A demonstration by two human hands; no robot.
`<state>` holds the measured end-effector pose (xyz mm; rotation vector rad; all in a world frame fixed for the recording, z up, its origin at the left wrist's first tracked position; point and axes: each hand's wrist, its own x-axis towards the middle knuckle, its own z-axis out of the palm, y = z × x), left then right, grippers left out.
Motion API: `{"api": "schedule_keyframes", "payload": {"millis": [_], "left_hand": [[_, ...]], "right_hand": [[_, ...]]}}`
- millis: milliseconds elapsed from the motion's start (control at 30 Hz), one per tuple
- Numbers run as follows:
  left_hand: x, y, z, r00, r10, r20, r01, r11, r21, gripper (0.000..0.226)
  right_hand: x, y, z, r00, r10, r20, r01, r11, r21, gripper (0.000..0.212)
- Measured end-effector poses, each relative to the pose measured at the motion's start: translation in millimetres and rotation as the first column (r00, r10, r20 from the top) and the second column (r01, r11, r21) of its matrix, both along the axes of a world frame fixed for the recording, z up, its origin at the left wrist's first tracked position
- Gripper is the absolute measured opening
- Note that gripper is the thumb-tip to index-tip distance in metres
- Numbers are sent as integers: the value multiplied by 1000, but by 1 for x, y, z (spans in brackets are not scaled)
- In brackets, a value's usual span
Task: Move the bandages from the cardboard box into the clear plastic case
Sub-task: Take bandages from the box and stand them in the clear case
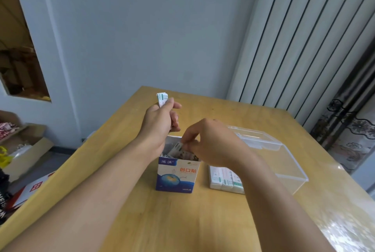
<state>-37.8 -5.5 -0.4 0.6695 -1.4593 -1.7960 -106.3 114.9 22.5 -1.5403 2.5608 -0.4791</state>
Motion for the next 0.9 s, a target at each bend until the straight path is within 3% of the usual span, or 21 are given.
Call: {"api": "schedule_keyframes", "payload": {"millis": [133,267,400,600,733,900], "left_hand": [[2,0,4,999,-36,21,36,999,4,29],[3,3,6,998,-46,35,46,999,9,29],[4,3,6,996,-54,67,53,999,9,32],[6,12,9,988,-63,144,84,985,-151,37],[11,21,19,988,-144,50,147,988,-56,38],[16,26,23,965,-251,75,249,968,42,55]], "right_hand": [[-2,2,5,991,27,128,-5,986,-166,12],[2,-3,-1,997,27,78,-16,991,-132,12],[-1,-1,8,997,20,68,2,952,-305,9],[-4,2,14,999,30,30,-11,868,-496,11],[0,5,20,983,92,158,29,776,-630,12],[-5,6,22,986,85,143,34,736,-676,5]]}}
